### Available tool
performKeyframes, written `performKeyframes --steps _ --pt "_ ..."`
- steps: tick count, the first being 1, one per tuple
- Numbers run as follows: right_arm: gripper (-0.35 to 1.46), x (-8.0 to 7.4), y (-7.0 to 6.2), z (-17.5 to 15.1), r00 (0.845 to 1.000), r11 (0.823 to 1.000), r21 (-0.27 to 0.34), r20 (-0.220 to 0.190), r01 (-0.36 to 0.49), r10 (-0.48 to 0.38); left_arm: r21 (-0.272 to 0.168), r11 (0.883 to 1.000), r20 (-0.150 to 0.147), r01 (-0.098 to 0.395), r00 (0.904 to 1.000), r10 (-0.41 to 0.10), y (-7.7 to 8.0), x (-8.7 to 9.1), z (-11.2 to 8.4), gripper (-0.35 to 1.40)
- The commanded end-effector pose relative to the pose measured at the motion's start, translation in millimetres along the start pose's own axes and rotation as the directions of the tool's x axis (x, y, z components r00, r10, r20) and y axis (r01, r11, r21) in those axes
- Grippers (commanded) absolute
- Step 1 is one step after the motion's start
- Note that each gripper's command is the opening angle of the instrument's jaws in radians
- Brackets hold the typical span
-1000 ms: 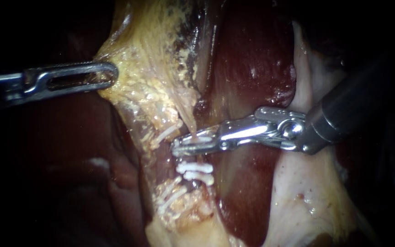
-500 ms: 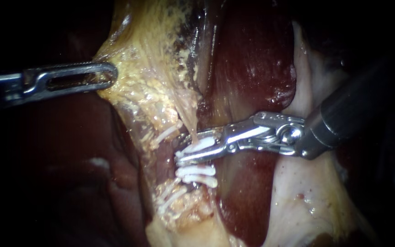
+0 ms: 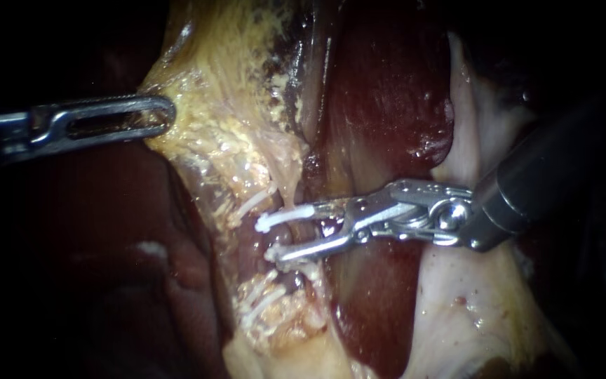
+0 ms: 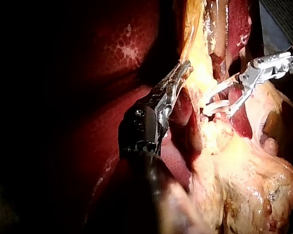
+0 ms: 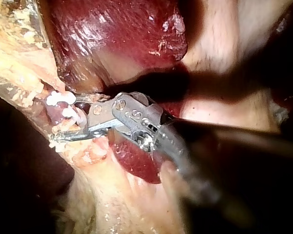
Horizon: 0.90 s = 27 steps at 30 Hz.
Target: Going back third clip right tube
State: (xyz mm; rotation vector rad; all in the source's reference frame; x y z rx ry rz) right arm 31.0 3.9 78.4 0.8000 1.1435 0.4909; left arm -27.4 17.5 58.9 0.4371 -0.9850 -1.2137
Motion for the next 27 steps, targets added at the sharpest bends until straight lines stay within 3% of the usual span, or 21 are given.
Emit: performKeyframes --steps 1,8,14,19,22,27 --pt "0.60 0.0 0.4 0.0 1.000 1.000 -0.016 -0.005 0.006 -0.006 -0.001 1.000 0.000 0.000 1.0000 0.000 0.0 0.0 0.0 -0.35" --pt "0.60 -0.7 2.2 -1.9 0.997 0.994 -0.080 -0.016 0.076 -0.077 -0.002 1.000 0.000 0.000 1.0000 0.000 0.0 0.0 0.0 -0.35" --pt "0.60 -0.7 1.4 -4.4 0.978 0.975 -0.067 0.000 0.210 -0.211 -0.004 1.000 0.002 0.000 1.0000 0.000 0.1 0.1 -0.2 -0.35" --pt "0.60 1.0 -0.5 -7.9 0.942 0.941 -0.040 0.009 0.336 -0.336 -0.005 1.000 0.002 0.000 1.0000 0.000 0.2 0.1 -0.3 -0.35" --pt "0.60 2.3 -1.8 -10.3 0.910 0.909 -0.029 0.012 0.415 -0.415 -0.005 1.000 0.002 0.000 1.0000 0.000 0.2 0.1 -0.3 -0.35" --pt "0.60 4.3 -3.6 -13.5 0.877 0.876 -0.035 0.016 0.481 -0.481 -0.006 1.000 0.003 0.000 1.0000 0.000 0.2 0.2 -0.2 -0.35"
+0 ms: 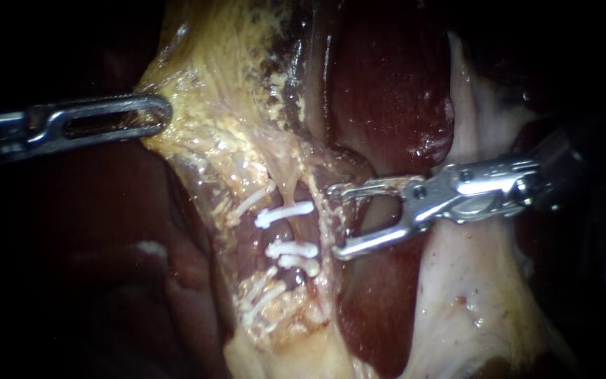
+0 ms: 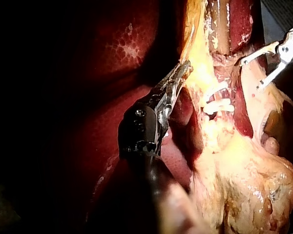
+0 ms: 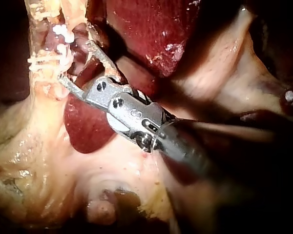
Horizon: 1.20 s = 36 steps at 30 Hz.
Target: Going back third clip right tube
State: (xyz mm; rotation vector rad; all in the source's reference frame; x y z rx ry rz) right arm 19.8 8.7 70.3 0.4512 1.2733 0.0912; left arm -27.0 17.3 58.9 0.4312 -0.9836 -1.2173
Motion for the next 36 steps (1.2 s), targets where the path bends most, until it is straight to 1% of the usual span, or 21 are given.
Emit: performKeyframes --steps 1,4,8,15,20,21,23,26,30,33,36 --pt "0.60 0.5 -0.1 -0.5 1.000 1.000 0.002 0.002 0.013 -0.013 0.000 1.000 0.000 0.000 1.0000 0.000 0.0 0.1 0.1 -0.35" --pt "0.60 1.5 -0.5 -1.2 1.000 1.000 0.000 0.006 0.030 -0.030 0.000 1.000 0.000 0.000 1.0000 0.000 0.0 0.1 0.1 -0.35" --pt "0.60 2.0 -0.8 -1.2 0.999 0.999 -0.001 0.000 0.040 -0.040 0.000 1.000 0.001 -0.001 1.0000 0.001 0.1 0.2 0.2 -0.35" --pt "0.60 1.9 -0.7 -1.2 0.999 0.999 -0.006 -0.014 0.039 -0.039 -0.001 1.000 0.002 -0.002 1.0000 0.002 0.2 0.4 0.4 -0.35" --pt "0.60 1.8 -0.6 -1.0 0.999 0.999 -0.014 -0.036 0.036 -0.036 -0.006 1.000 0.007 -0.005 1.0000 0.005 0.4 1.2 1.5 -0.35" --pt "0.60 1.7 -0.5 -1.0 0.998 0.999 -0.016 -0.041 0.035 -0.036 -0.013 1.000 0.008 -0.007 0.9999 0.007 0.5 1.4 2.1 -0.35" --pt "0.60 1.6 -0.5 -1.0 0.998 0.999 -0.013 -0.048 0.035 -0.036 -0.011 1.000 0.003 -0.004 1.0000 0.004 0.6 1.9 3.2 -0.35" --pt "0.60 1.4 -0.4 -0.9 0.998 0.999 -0.009 -0.052 0.042 -0.042 -0.006 1.000 -0.005 -0.009 0.9999 0.009 0.6 2.7 5.5 -0.35" --pt "0.60 1.2 -0.4 -0.9 0.998 0.999 -0.007 -0.056 0.031 -0.032 -0.003 1.000 -0.022 -0.014 0.9997 0.014 0.5 3.6 9.0 -0.35" --pt "0.60 1.1 -0.4 -0.8 0.998 1.000 -0.004 -0.057 0.026 -0.026 0.005 1.000 -0.028 -0.018 0.9994 0.019 0.4 4.4 11.7 -0.35" --pt "0.60 1.1 -0.4 -0.8 0.998 1.000 0.000 -0.058 0.020 -0.020 0.011 1.000 -0.035 -0.023 0.9991 0.023 0.2 5.0 13.3 -0.35"
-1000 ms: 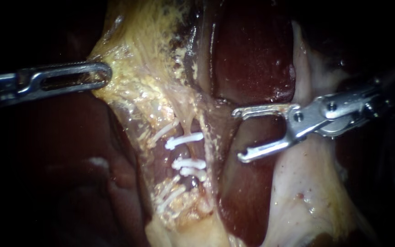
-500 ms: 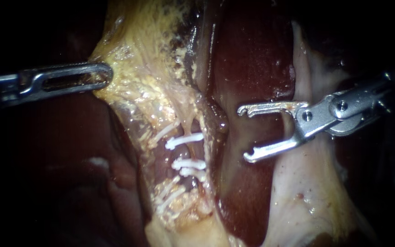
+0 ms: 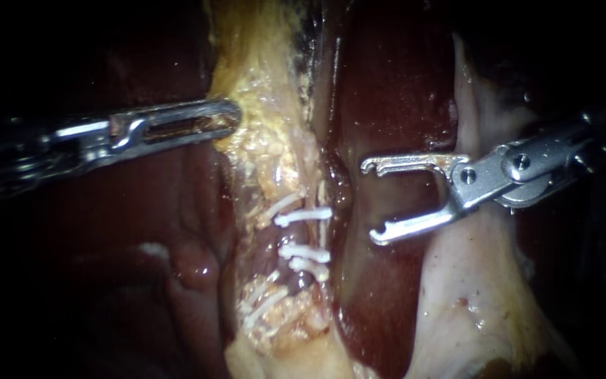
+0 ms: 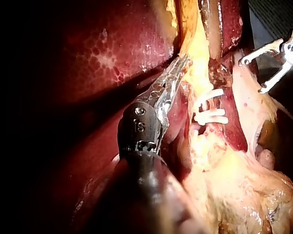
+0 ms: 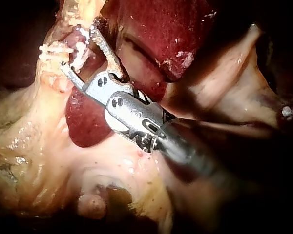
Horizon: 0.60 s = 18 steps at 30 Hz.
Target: Going back third clip right tube
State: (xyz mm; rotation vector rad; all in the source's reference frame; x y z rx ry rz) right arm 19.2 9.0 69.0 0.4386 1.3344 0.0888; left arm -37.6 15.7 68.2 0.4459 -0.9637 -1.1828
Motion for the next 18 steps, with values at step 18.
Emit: performKeyframes --steps 18 --pt "0.60 0.1 -0.1 0.1 0.999 0.999 0.009 -0.021 -0.035 0.036 0.006 1.000 -0.011 -0.004 0.9999 0.004 0.0 0.3 -0.1 -0.35"
